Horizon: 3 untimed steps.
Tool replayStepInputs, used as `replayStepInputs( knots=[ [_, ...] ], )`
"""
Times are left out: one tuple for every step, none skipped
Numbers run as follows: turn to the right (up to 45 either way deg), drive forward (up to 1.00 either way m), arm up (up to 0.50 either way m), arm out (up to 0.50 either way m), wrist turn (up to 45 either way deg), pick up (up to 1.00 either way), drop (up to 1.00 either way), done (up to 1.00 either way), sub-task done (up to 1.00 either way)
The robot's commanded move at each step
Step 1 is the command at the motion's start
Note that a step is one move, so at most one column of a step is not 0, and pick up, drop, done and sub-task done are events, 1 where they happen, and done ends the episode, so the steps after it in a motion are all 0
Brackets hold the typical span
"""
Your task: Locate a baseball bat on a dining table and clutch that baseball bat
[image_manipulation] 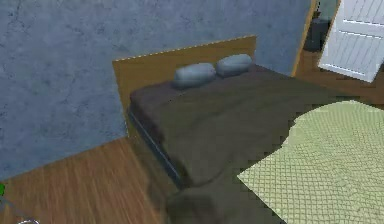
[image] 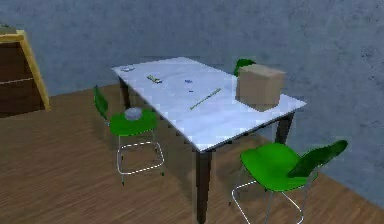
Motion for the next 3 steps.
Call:
replayStepInputs(
  knots=[
    [-45.0, 0.0, 0.0, 0.0, 0.0, 0.0, 0.0, 0.0, 0.0],
    [0.0, 0.1, 0.0, 0.0, 0.0, 0.0, 0.0, 0.0, 0.0],
    [45.0, 0.0, 0.0, 0.0, 0.0, 0.0, 0.0, 0.0, 0.0]
  ],
)
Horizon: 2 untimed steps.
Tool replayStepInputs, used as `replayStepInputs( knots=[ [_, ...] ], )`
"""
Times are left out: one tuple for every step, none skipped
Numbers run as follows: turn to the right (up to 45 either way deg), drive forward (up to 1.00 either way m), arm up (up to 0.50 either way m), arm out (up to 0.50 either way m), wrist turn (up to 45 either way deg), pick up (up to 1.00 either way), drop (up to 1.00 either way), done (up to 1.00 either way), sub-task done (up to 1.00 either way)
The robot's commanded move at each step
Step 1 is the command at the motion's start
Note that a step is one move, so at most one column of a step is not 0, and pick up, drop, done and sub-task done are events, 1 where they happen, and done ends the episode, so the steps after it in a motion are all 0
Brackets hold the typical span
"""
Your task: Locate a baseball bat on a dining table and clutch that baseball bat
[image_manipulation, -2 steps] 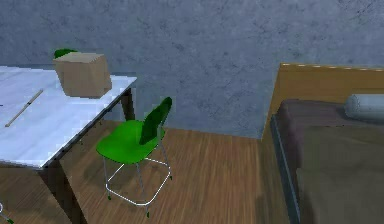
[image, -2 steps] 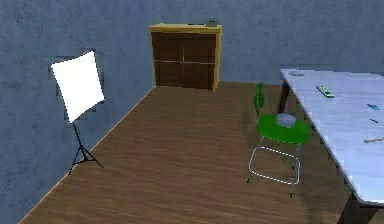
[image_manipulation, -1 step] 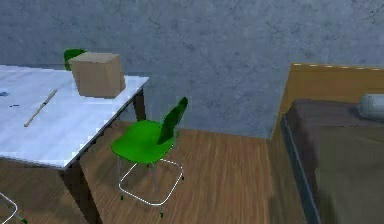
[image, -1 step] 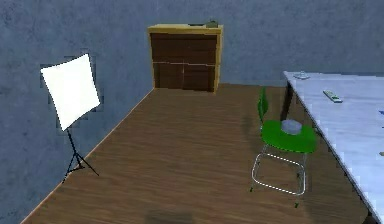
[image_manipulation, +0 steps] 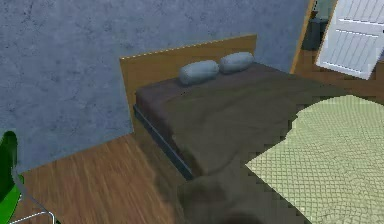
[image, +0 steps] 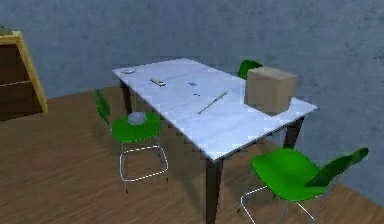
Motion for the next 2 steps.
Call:
replayStepInputs(
  knots=[
    [27.0, 0.0, 0.0, 0.0, 0.0, 0.0, 0.0, 0.0, 0.0],
    [0.0, 0.25, 0.0, 0.0, 0.0, 0.0, 0.0, 0.0, 0.0]
  ],
)
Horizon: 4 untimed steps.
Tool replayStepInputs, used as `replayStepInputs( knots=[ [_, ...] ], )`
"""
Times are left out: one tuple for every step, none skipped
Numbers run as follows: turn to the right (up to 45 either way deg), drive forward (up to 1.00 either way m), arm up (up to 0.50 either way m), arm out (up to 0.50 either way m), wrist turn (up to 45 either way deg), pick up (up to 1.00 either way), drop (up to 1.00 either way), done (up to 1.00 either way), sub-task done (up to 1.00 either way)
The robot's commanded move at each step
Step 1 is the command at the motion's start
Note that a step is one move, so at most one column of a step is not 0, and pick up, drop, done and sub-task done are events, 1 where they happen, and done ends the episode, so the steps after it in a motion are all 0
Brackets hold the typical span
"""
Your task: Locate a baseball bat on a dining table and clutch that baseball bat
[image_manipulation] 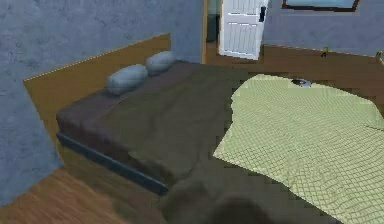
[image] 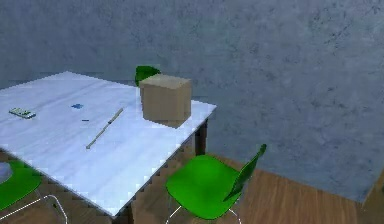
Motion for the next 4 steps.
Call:
replayStepInputs(
  knots=[
    [-45.0, 0.0, 0.0, 0.0, 0.0, 0.0, 0.0, 0.0, 0.0],
    [-45.0, 0.0, 0.0, 0.0, 0.0, 0.0, 0.0, 0.0, 0.0],
    [-24.0, 0.0, 0.0, 0.0, 0.0, 0.0, 0.0, 0.0, 0.0],
    [-3.0, 0.0, 0.0, 0.0, 0.0, 0.0, 0.0, 0.0, 0.0]
  ],
)
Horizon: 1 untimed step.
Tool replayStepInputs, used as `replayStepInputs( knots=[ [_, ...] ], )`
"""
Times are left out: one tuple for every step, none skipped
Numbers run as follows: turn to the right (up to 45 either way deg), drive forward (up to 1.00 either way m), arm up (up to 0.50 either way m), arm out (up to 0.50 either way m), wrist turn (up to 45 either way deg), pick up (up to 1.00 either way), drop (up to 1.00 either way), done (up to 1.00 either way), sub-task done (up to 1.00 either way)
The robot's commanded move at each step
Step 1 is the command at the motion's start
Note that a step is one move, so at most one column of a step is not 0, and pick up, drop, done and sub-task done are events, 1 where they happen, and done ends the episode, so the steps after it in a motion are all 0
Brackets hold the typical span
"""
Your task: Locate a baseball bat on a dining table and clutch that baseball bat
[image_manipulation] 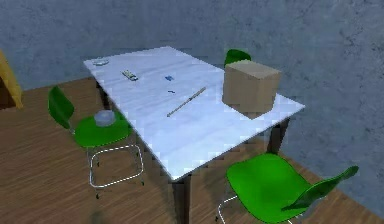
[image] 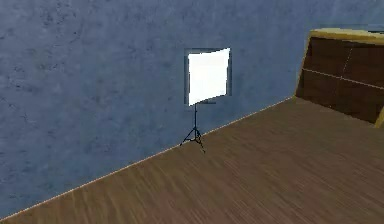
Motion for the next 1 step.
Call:
replayStepInputs(
  knots=[
    [45.0, 0.0, 0.0, 0.0, 0.0, 0.0, 0.0, 0.0, 0.0]
  ],
)
